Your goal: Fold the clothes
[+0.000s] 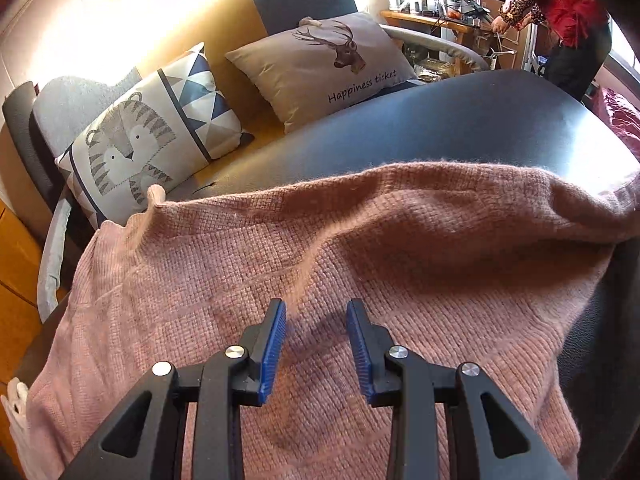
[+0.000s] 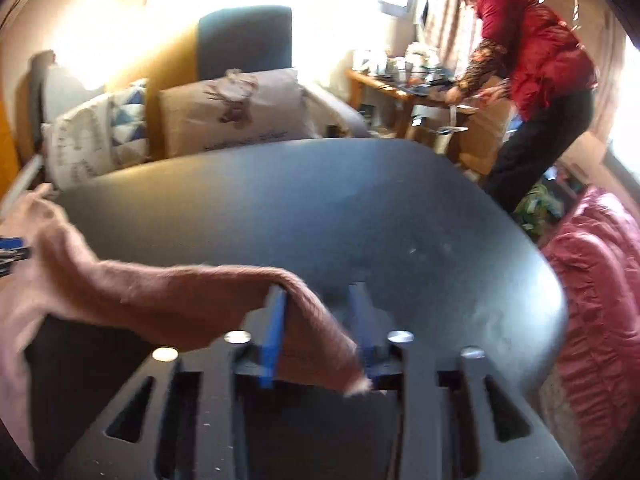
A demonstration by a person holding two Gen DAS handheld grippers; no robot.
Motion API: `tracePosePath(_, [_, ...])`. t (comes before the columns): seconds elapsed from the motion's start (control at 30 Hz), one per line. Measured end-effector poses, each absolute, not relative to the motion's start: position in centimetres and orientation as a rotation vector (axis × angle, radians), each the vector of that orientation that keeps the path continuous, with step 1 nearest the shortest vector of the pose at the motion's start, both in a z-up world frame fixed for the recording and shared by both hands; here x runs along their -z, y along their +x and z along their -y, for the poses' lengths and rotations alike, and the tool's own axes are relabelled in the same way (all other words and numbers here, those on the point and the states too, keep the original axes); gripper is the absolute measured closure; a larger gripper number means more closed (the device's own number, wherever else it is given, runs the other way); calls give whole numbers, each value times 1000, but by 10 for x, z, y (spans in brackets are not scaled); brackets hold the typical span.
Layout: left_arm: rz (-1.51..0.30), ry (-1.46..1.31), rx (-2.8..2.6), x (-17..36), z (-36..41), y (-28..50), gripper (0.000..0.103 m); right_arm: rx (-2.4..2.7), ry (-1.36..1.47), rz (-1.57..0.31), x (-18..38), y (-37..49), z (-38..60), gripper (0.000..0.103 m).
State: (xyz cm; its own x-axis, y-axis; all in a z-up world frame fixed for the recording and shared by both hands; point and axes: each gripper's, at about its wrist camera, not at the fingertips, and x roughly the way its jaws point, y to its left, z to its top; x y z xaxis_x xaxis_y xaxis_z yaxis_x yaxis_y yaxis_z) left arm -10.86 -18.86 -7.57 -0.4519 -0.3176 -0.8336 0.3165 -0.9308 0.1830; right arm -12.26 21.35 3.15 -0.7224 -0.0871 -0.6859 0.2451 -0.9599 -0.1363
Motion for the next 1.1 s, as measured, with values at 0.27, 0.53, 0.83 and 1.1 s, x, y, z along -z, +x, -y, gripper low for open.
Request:
tracePosePath(0.27, [0,1332,2436,83,198,-129,71,2885,974,-216,-31,-139,-242,36])
tracePosePath(0.53, [28,1316,2436,84,194,-140,71,2791,1128,-316,-13,-178,-245,34])
tracePosePath(0.83, [116,1258,2444,88,185,-137,71,2515,1323,-365,28,-216,-232,34])
tracePosePath(1.1, [201,1221,2446,90,173,-133,71,2676,1373,-673,52,-266,-226,20])
